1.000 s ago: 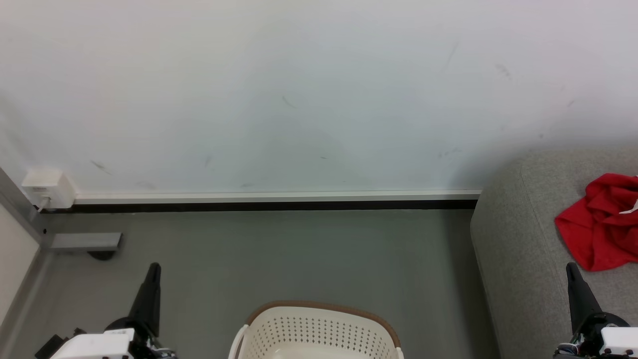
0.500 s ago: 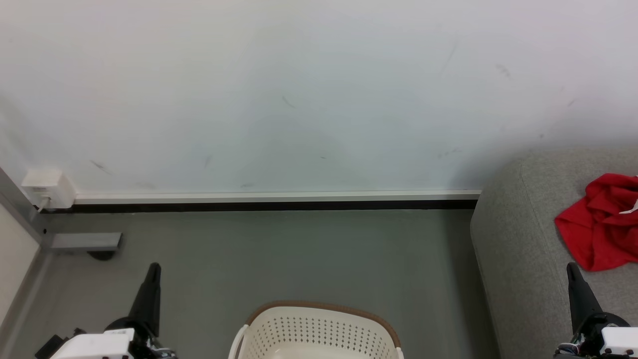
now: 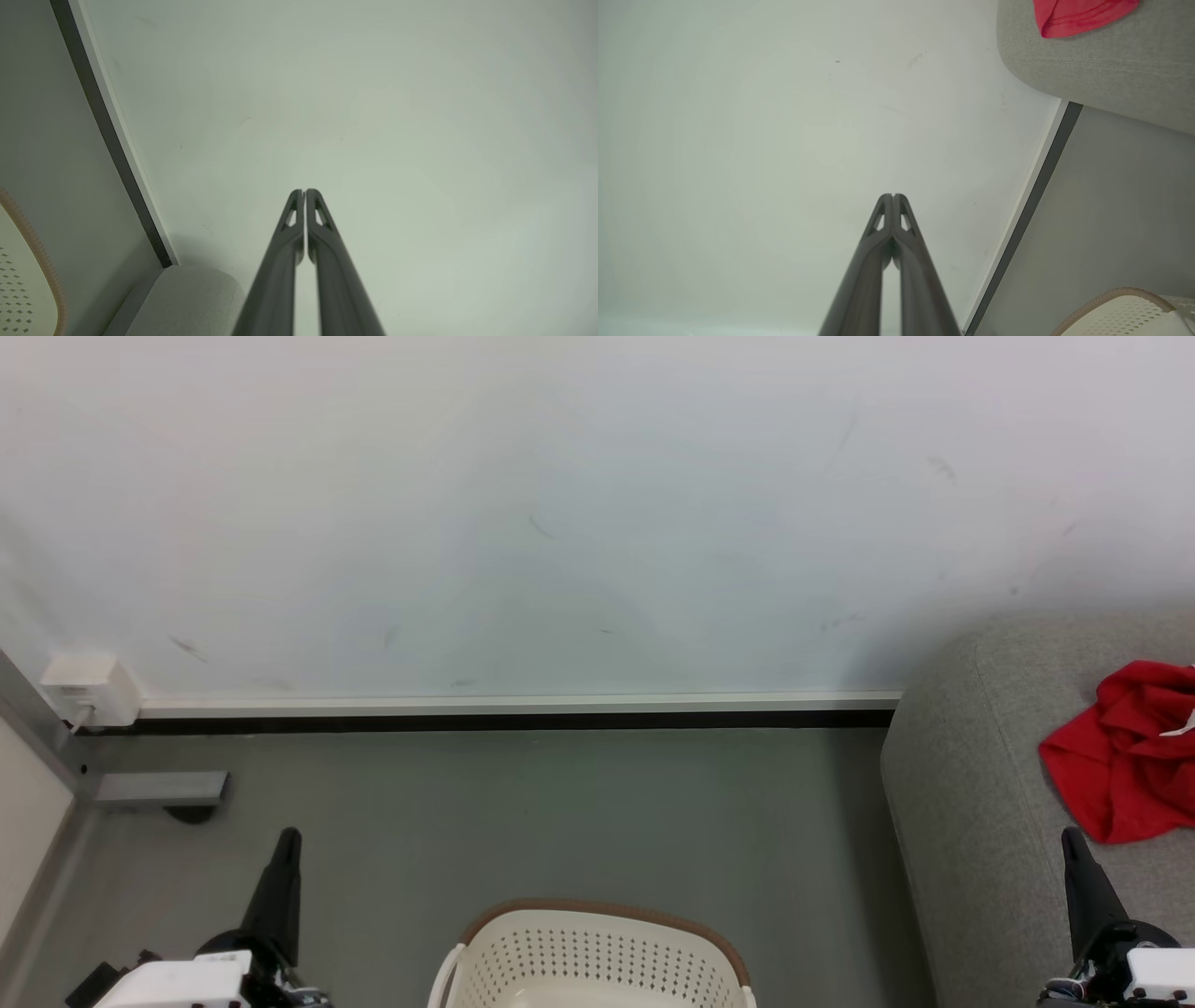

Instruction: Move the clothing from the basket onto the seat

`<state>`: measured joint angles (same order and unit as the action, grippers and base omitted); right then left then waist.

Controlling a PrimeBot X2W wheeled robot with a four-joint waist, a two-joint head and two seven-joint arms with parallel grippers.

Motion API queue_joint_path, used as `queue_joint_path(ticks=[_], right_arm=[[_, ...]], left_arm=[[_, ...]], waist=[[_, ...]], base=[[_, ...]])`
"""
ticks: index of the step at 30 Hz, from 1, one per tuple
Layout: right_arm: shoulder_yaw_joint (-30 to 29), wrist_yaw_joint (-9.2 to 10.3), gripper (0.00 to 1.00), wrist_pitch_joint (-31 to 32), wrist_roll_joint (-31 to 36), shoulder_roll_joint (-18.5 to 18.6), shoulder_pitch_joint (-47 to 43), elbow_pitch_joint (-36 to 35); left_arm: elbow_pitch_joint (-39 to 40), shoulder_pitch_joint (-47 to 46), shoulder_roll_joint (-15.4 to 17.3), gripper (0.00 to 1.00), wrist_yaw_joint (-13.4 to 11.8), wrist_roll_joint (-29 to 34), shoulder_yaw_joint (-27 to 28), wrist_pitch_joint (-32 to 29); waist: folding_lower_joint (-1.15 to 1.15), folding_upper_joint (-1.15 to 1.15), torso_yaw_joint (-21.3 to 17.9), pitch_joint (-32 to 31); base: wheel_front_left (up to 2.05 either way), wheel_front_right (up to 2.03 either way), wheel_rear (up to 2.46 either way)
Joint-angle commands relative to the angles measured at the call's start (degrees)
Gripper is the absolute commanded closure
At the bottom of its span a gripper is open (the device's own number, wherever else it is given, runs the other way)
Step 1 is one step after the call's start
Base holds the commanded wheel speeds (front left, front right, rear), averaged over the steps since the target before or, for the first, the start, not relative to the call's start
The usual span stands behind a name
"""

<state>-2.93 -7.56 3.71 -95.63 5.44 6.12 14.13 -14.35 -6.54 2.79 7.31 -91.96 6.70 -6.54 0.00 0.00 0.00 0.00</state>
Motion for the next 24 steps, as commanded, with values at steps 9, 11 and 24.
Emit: queue_joint_path(ticks=[9, 11, 24], right_arm=[[-0.32, 0.13, 1.0, 0.32, 0.47, 0.02, 0.61, 0.12], [-0.34, 0.14, 1.0, 0.35, 0.5, 0.0, 0.61, 0.11], [-0.47, 0.14, 1.0, 0.35, 0.63, -0.12, 0.61, 0.11]], left_arm=[[0.08, -0.36, 0.09, 1.0, 0.3, -0.66, 0.09, -0.32], [0.08, -0.36, 0.09, 1.0, 0.3, -0.66, 0.08, -0.32], [0.08, -0.36, 0.09, 1.0, 0.3, -0.66, 0.07, -0.32]], waist=[[0.0, 0.0, 0.0, 0.0], [0.0, 0.0, 0.0, 0.0], [0.0, 0.0, 0.0, 0.0]], base=[[0.0, 0.0, 0.0], [0.0, 0.0, 0.0], [0.0, 0.0, 0.0]])
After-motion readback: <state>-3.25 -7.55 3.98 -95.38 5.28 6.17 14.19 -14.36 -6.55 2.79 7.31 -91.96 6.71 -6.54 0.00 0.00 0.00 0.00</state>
